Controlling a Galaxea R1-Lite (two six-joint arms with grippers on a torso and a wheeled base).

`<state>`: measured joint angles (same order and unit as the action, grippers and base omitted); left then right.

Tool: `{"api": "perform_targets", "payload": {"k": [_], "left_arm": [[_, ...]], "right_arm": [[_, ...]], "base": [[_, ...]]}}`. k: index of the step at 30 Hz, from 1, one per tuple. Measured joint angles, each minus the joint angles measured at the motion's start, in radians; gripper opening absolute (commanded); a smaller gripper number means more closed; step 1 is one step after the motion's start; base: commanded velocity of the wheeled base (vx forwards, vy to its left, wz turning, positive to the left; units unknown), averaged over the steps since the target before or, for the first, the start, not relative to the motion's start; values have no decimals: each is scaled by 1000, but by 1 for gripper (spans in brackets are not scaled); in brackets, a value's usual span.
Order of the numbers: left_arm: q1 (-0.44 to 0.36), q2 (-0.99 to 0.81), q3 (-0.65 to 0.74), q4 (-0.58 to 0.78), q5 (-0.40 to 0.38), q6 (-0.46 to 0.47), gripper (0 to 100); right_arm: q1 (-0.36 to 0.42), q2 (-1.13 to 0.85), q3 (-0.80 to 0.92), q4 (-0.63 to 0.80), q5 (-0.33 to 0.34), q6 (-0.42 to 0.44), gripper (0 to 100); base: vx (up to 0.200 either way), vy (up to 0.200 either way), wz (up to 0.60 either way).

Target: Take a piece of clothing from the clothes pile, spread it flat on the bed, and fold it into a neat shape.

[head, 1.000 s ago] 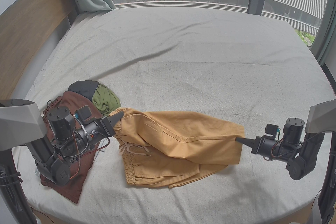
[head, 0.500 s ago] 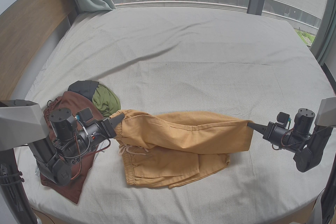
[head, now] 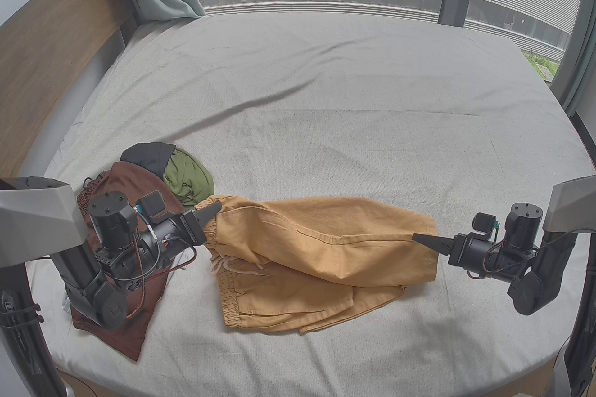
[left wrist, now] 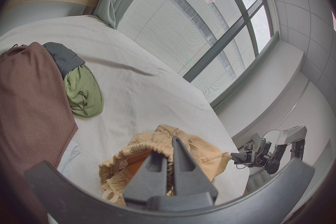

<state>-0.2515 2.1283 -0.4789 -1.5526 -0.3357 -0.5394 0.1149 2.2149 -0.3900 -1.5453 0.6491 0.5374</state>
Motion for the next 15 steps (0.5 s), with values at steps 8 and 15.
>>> {"api": "perform_targets", "payload": {"k": [8,15], "left_arm": [[0,-1,2,0,0,0,0],[0,-1,0,0,0,0,0]], "right_arm": [[26,44,-13,-2,-5,-37,100],[42,53,-31,-2,-25,-37,100]], "base": [[0,0,0],[0,0,0]]}}
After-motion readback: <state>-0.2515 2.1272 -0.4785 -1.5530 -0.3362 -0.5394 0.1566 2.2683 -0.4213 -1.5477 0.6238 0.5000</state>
